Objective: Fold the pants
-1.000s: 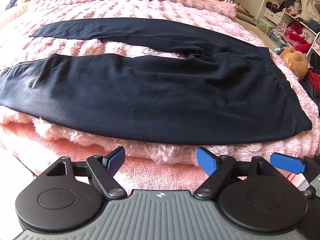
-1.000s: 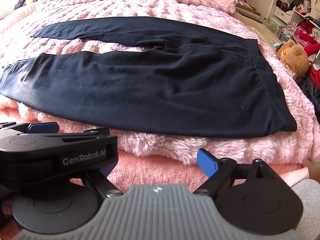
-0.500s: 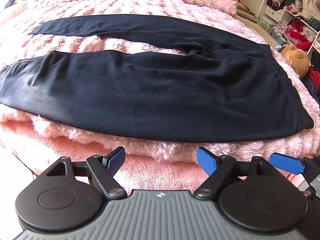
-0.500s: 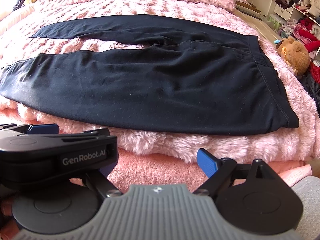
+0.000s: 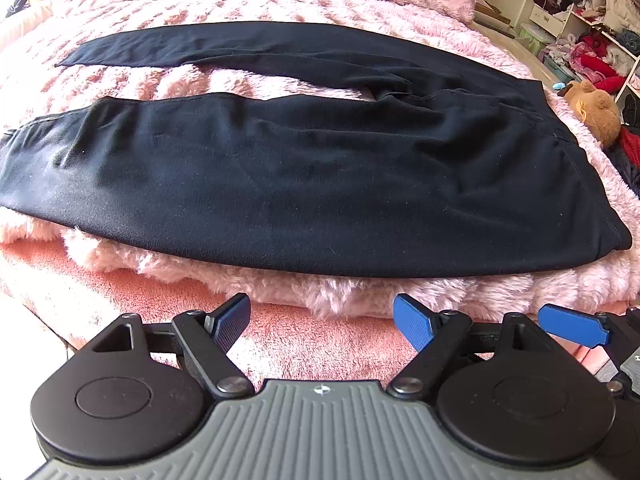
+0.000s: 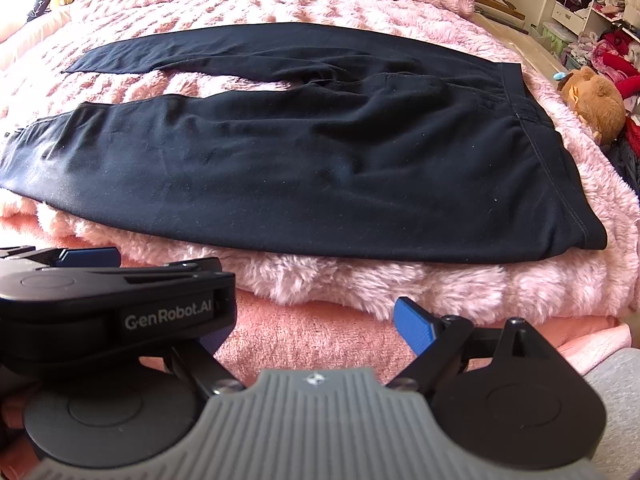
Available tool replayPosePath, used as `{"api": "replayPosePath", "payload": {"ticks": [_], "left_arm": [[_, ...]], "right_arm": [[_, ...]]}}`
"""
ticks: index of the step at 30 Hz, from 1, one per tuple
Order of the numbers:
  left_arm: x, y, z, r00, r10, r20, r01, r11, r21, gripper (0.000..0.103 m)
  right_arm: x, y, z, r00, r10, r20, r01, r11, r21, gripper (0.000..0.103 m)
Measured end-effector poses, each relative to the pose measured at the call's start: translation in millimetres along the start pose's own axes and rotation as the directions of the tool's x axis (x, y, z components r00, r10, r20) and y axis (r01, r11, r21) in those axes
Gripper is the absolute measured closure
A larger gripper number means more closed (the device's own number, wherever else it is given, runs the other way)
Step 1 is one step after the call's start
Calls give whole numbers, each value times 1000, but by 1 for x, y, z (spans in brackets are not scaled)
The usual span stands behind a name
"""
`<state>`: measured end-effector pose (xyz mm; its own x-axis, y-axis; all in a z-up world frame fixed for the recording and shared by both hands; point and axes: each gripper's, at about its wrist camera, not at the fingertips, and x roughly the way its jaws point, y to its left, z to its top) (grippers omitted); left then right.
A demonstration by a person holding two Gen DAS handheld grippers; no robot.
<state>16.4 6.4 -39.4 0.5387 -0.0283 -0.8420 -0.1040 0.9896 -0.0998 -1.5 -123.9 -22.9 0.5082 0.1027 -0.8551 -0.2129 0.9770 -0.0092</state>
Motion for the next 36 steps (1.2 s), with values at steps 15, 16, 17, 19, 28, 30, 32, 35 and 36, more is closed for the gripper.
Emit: {"api": "replayPosePath", "payload": {"ticks": [15, 16, 17, 19, 28, 30, 32, 35, 36], "left_arm": [[7, 53, 12, 968, -247, 48, 250, 922, -295, 30], [11, 61, 10, 953, -300, 51, 298, 889, -346, 35], [18, 71, 8, 931, -360, 56, 348, 837, -422, 37], [35, 91, 1, 881, -470, 52, 410, 703, -582, 40], [84, 129, -12, 740, -654, 156, 489, 365, -792, 44], [88, 130, -12, 756, -631, 176, 489, 365, -792, 44], [90, 134, -17, 777, -586, 231, 495, 342, -799, 44], [98, 140, -18, 790, -554, 263, 500, 335, -798, 46], [101, 142, -19, 793, -545, 272, 497, 321, -806, 46]], "right_arm": [[3, -103, -5, 959, 249, 134, -282, 856, 433, 21], [4, -120, -8, 948, 278, 152, -317, 814, 486, 23], [6, -138, -12, 935, 307, 178, -353, 763, 542, 26], [11, -175, -22, 913, 336, 234, -404, 652, 641, 37], [42, -306, -48, 883, 269, 385, -460, 339, 820, 66], [55, -317, -47, 844, 313, 436, -520, 275, 808, 66], [70, -323, -51, 773, 365, 519, -601, 158, 784, 65], [87, -321, -50, 744, 399, 536, -605, 62, 794, 66], [89, -322, -49, 747, 403, 529, -599, 63, 798, 70]]}}
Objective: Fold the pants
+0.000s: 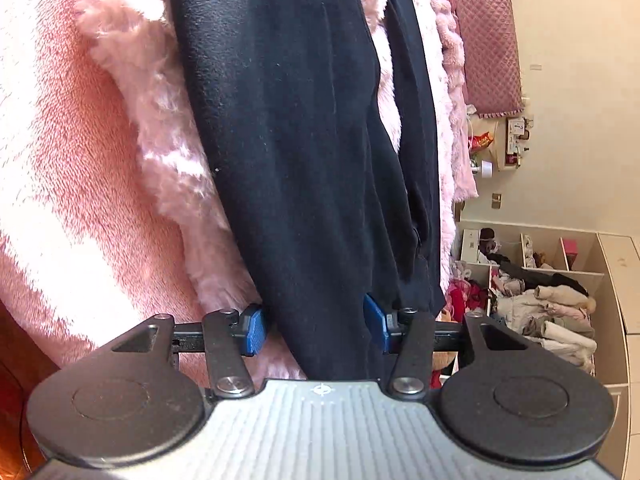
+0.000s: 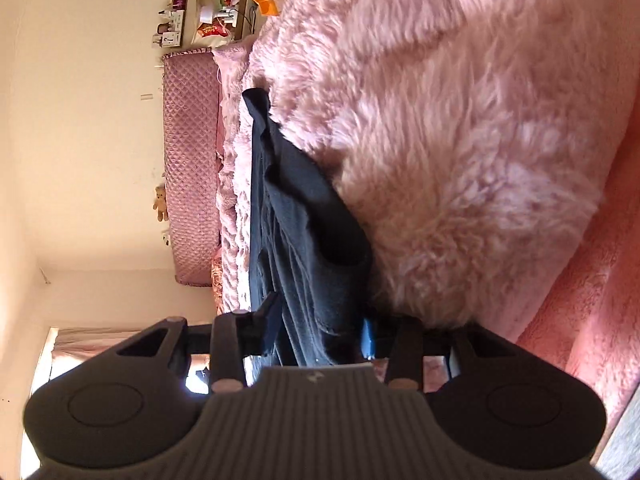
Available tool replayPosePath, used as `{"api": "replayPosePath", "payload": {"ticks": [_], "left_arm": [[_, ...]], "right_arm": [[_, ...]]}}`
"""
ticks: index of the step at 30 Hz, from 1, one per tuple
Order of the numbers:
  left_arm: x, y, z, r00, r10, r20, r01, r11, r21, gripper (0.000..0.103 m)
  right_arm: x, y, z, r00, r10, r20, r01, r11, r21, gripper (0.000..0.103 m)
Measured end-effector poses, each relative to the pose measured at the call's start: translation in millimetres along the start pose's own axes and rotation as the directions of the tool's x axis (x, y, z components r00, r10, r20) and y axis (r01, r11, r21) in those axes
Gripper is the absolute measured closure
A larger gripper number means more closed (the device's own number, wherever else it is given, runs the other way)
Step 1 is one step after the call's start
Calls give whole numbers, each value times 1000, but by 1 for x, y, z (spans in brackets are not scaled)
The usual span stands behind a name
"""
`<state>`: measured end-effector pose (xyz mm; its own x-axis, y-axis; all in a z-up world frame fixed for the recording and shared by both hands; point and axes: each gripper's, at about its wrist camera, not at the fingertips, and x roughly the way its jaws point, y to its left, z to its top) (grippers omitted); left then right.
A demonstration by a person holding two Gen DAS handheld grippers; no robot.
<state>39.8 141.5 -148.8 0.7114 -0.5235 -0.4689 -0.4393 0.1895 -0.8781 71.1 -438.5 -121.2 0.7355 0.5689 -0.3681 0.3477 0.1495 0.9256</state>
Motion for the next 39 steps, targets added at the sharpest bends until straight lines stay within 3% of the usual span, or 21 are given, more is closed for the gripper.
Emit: {"api": "replayPosePath", "payload": {"ticks": [3, 6, 12, 15, 16, 18, 20, 22, 26, 31, 39], "left_arm": [[2, 7, 7, 1000, -9, 28, 10, 998, -57, 47], [3, 7, 12, 997, -58, 42, 61, 996, -65, 47], [-5, -11, 17, 992, -61, 113, 57, 997, 43, 48], [-6, -16, 14, 991, -10, 133, 1, 998, 65, 67], [-4, -17, 13, 990, 16, 141, -26, 997, 69, 75], [-3, -21, 10, 986, 62, 155, -78, 992, 96, 82], [-7, -31, 3, 974, 108, 199, -146, 971, 189, 89], [-11, -49, -8, 959, 136, 250, -212, 928, 307, 91], [-20, -79, -19, 948, 106, 299, -232, 874, 426, 95], [-19, -112, -13, 943, 87, 322, -243, 841, 484, 95], [15, -160, 24, 933, 87, 348, -264, 823, 503, 95]], "right_arm": [[2, -1, -1, 1000, -26, -4, 26, 1000, 7, 84], [-2, -8, 0, 1000, -26, -10, 26, 1000, 13, 87], [-7, -14, -4, 1000, -23, 2, 23, 1000, -7, 85], [-8, -7, -6, 1000, -16, 24, 18, 998, -57, 86], [-8, -5, -7, 999, -25, 31, 27, 997, -78, 94], [-12, -1, -12, 999, -26, 38, 30, 992, -119, 97], [-14, 5, -14, 999, 6, 49, 2, 987, -161, 98], [-16, 11, -16, 998, 29, 62, -17, 980, -197, 99], [-16, 18, -19, 996, 72, 59, -58, 975, -215, 99], [-14, 28, -16, 985, 163, 64, -147, 969, -198, 99], [15, 50, 5, 970, 236, 59, -223, 960, -169, 99]]}}
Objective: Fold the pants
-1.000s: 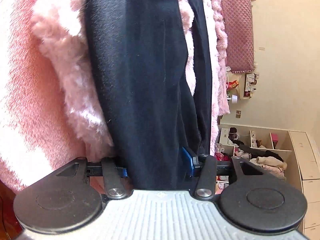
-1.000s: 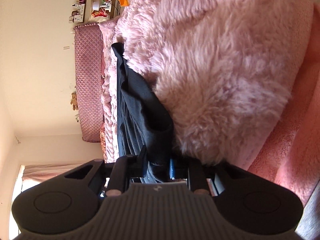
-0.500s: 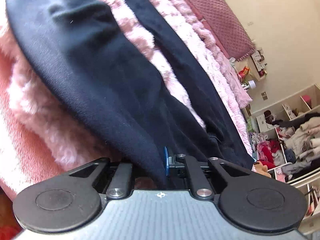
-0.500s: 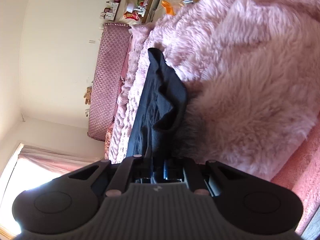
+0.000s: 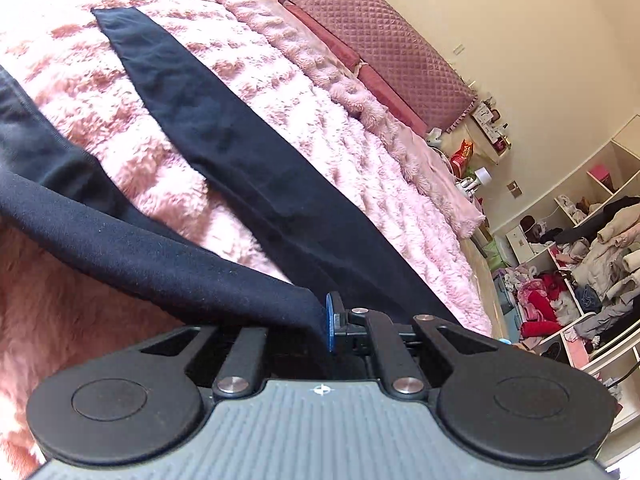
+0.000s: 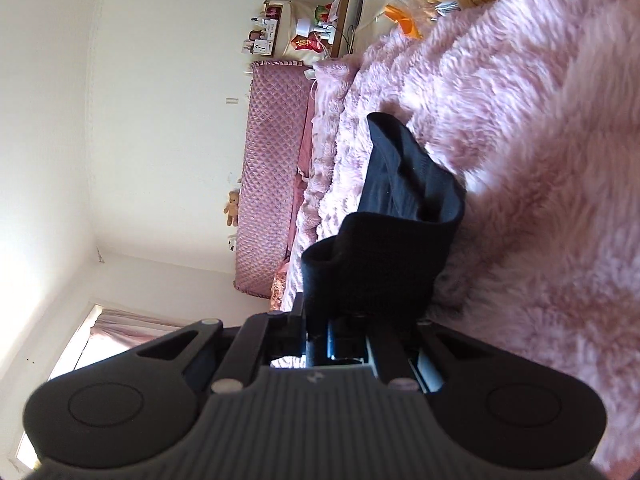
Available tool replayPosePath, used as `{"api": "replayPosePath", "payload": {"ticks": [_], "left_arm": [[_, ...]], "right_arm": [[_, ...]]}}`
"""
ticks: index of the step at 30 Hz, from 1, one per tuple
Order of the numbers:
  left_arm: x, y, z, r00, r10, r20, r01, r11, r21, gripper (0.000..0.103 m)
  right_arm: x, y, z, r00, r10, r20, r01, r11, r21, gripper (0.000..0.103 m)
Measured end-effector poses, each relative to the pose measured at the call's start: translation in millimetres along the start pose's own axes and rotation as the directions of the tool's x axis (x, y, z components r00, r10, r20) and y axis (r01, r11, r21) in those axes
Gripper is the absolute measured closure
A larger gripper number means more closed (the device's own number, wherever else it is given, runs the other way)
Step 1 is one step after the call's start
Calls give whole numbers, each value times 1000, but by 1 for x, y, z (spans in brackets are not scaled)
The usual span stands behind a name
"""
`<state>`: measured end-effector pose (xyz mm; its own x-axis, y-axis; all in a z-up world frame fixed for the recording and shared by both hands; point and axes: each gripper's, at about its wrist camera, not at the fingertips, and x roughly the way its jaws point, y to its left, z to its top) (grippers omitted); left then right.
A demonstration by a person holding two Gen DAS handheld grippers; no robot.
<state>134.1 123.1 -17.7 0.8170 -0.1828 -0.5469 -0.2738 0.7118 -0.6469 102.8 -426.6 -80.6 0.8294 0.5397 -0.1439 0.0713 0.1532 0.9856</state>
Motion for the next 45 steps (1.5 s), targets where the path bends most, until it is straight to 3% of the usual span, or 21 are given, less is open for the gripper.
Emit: {"api": "replayPosePath", "payload": {"ticks": [13, 19, 26, 29, 32, 33, 34, 35, 36, 37, 41, 42, 43, 44, 45], "left_arm": [[123, -51, 71, 999, 34, -24, -32, 997, 71, 95], [187, -54, 88, 993, 68, -101, -63, 996, 55, 95], [233, -65, 94, 989, 98, -114, -88, 992, 91, 94], [248, -67, 97, 984, 109, -144, -98, 992, 79, 88], [254, -63, 103, 980, 66, -188, -69, 998, -8, 64], [250, -65, 105, 983, 43, -176, -46, 999, -10, 56], [244, -68, 106, 988, 30, -153, -29, 1000, 12, 53], [237, -74, 106, 993, 13, -121, -8, 999, 48, 50], [232, -79, 105, 995, 7, -100, 1, 997, 79, 43], [229, -84, 104, 996, 18, -90, -9, 994, 109, 39], [224, -95, 107, 991, 76, -110, -58, 986, 158, 34], [231, -94, 114, 978, 111, -177, -92, 989, 113, 22], [242, -91, 119, 947, 161, -276, -146, 986, 75, 22], [252, -87, 123, 899, 205, -388, -204, 978, 42, 26], [257, -82, 126, 861, 221, -459, -243, 970, 11, 34]], "right_arm": [[98, 0, 64, 999, -22, 33, 21, 999, 29, 99], [142, -9, 95, 993, -93, 70, 87, 993, 81, 99], [180, -11, 120, 980, -161, 117, 152, 985, 77, 99], [191, -14, 129, 963, -233, 135, 219, 970, 110, 94], [187, -17, 135, 944, -263, 198, 232, 958, 168, 76], [181, -12, 134, 935, -267, 233, 235, 960, 155, 66], [174, -4, 132, 915, -294, 277, 272, 955, 115, 51], [168, 6, 128, 883, -341, 322, 340, 938, 59, 45], [162, 14, 124, 855, -380, 352, 403, 915, 9, 42], [158, 19, 121, 841, -405, 359, 443, 896, -27, 42], [139, 24, 102, 858, -418, 299, 473, 869, -143, 44], [134, 26, 93, 854, -423, 302, 490, 850, -195, 44], [130, 30, 87, 853, -420, 311, 499, 830, -248, 47], [127, 36, 78, 849, -416, 325, 513, 797, -320, 48], [126, 41, 72, 843, -417, 339, 528, 764, -371, 48]]}}
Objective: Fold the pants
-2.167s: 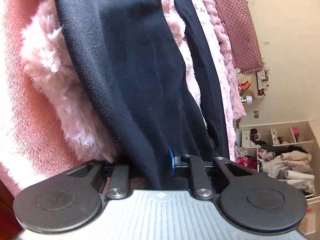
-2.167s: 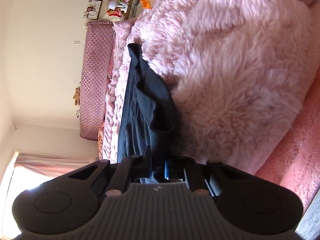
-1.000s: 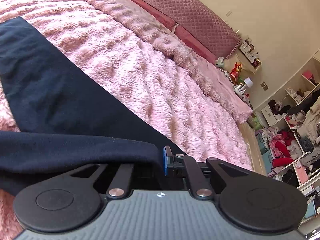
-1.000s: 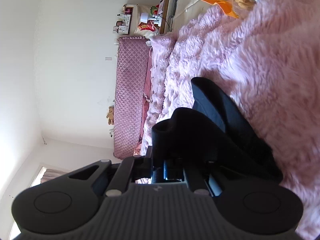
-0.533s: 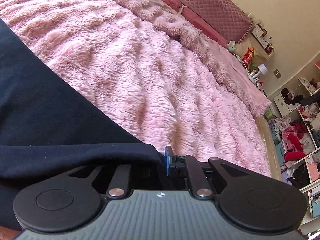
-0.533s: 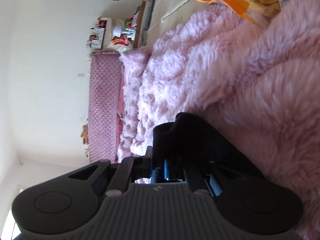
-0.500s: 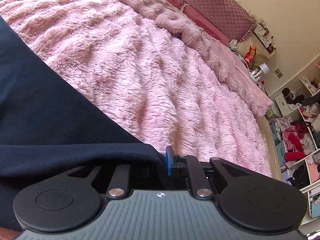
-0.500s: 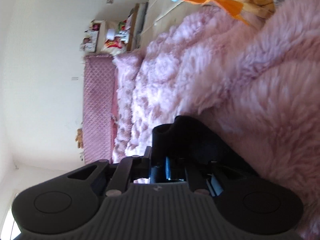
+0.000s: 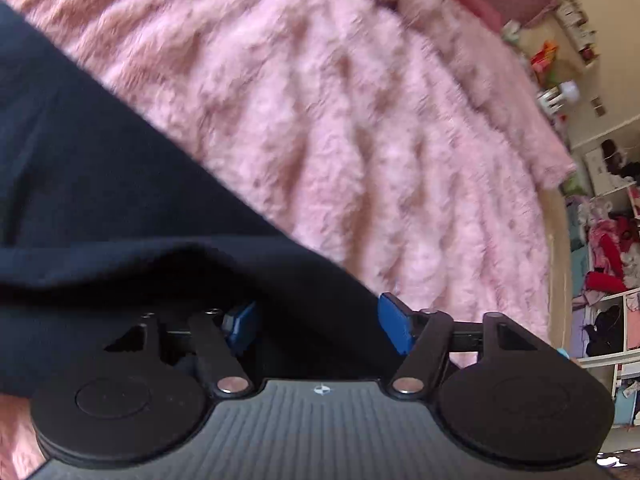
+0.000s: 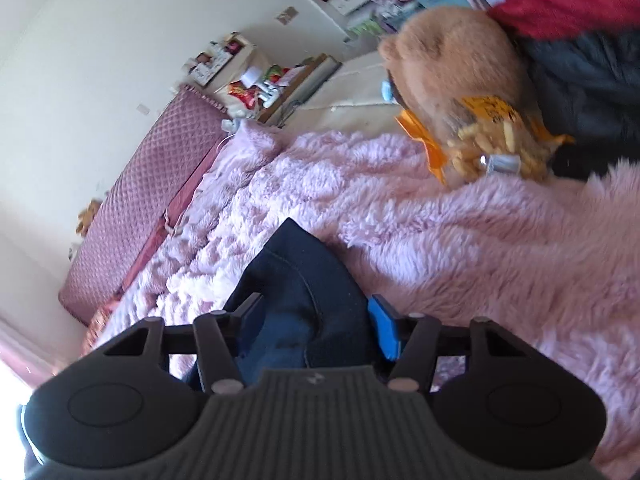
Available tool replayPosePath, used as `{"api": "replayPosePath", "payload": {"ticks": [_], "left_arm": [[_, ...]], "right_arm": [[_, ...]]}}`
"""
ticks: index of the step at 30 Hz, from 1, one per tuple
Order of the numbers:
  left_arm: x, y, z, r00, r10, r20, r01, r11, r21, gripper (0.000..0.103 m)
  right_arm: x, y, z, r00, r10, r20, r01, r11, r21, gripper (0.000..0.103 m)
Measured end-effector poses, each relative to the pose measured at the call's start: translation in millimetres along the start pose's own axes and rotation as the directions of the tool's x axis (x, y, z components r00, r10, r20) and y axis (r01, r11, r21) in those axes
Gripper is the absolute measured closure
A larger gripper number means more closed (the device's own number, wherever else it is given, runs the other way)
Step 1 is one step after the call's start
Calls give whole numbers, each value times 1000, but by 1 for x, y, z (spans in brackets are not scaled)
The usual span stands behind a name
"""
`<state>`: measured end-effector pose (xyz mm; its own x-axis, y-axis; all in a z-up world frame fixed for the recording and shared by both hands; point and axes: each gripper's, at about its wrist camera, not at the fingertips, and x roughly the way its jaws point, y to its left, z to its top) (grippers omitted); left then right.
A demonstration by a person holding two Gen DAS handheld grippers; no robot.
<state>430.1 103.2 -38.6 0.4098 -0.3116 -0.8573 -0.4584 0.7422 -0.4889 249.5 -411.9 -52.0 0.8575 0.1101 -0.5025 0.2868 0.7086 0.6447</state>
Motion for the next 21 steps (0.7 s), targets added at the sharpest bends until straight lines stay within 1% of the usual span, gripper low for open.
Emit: {"api": "replayPosePath", "payload": {"ticks": [1, 2, 3, 4, 5, 6, 7, 8, 9, 10, 11, 12, 13, 14, 15, 16, 17, 18, 19, 20, 21], "left_arm": [[-2, 3, 0, 1000, 1, -18, -2, 1000, -14, 33], [-7, 3, -4, 1000, 2, 2, -2, 1000, 4, 33], [-17, 2, -13, 998, 13, 53, -16, 998, 57, 30], [-29, -2, -22, 993, 25, 115, -40, 992, 124, 29], [-41, -6, -34, 982, 31, 186, -69, 977, 200, 29], [-52, -10, -48, 964, 20, 265, -96, 957, 275, 29], [-66, -14, -70, 924, -18, 382, -138, 917, 375, 29], [-72, -16, -87, 891, -47, 451, -178, 878, 443, 29], [-76, -19, -104, 866, -71, 495, -226, 828, 513, 29], [-76, -24, -120, 856, -101, 506, -256, 769, 586, 33], [-74, -24, -131, 861, -126, 493, -253, 735, 629, 38], [-69, -25, -142, 872, -151, 466, -232, 710, 664, 50], [-64, -24, -150, 883, -165, 440, -206, 706, 678, 62], [-58, -23, -157, 895, -176, 409, -168, 718, 676, 69], [-53, -21, -162, 904, -185, 384, -134, 731, 669, 77], [-46, -21, -167, 914, -206, 349, -85, 745, 662, 77], [-39, -20, -172, 921, -223, 318, -47, 750, 660, 77], [-33, -20, -177, 930, -222, 292, -29, 748, 663, 77], [-25, -19, -183, 942, -191, 277, -46, 744, 667, 78], [-17, -19, -188, 952, -139, 271, -85, 733, 675, 80], [-12, -17, -192, 958, -100, 268, -115, 723, 681, 84]], "right_arm": [[-7, 5, -4, 1000, -11, 17, 12, 998, -55, 48], [-14, 10, -9, 999, -22, 41, 26, 995, -93, 49], [-19, 16, -11, 997, -26, 66, 34, 991, -129, 50], [-22, 22, -13, 996, -20, 82, 33, 985, -168, 51], [-24, 33, -14, 996, -8, 93, 29, 973, -230, 52], [-25, 41, -17, 995, 3, 97, 25, 958, -286, 54], [-25, 53, -19, 995, 19, 96, 16, 936, -351, 56], [-25, 64, -22, 995, 37, 92, 3, 917, -399, 58], [-24, 71, -26, 994, 54, 97, -9, 907, -420, 66], [-23, 76, -29, 993, 66, 97, -19, 906, -424, 78], [-18, 84, -33, 994, 75, 81, -33, 904, -426, 85], [-15, 89, -36, 995, 76, 64, -40, 899, -437, 94], [-12, 95, -41, 996, 67, 60, -32, 889, -457, 97], [-12, 101, -47, 995, 48, 83, -2, 873, -487, 97], [-12, 107, -52, 992, 4, 123, 62, 850, -523, 97], [-12, 110, -56, 984, -57, 169, 142, 825, -547, 97], [-14, 110, -58, 971, -119, 209, 217, 807, -549, 97], [-13, 104, -56, 960, -169, 221, 264, 804, -533, 97], [-12, 96, -52, 953, -214, 216, 297, 807, -511, 97], [-13, 83, -46, 939, -276, 204, 342, 807, -482, 98], [-16, 71, -40, 929, -316, 191, 369, 809, -457, 103]]}}
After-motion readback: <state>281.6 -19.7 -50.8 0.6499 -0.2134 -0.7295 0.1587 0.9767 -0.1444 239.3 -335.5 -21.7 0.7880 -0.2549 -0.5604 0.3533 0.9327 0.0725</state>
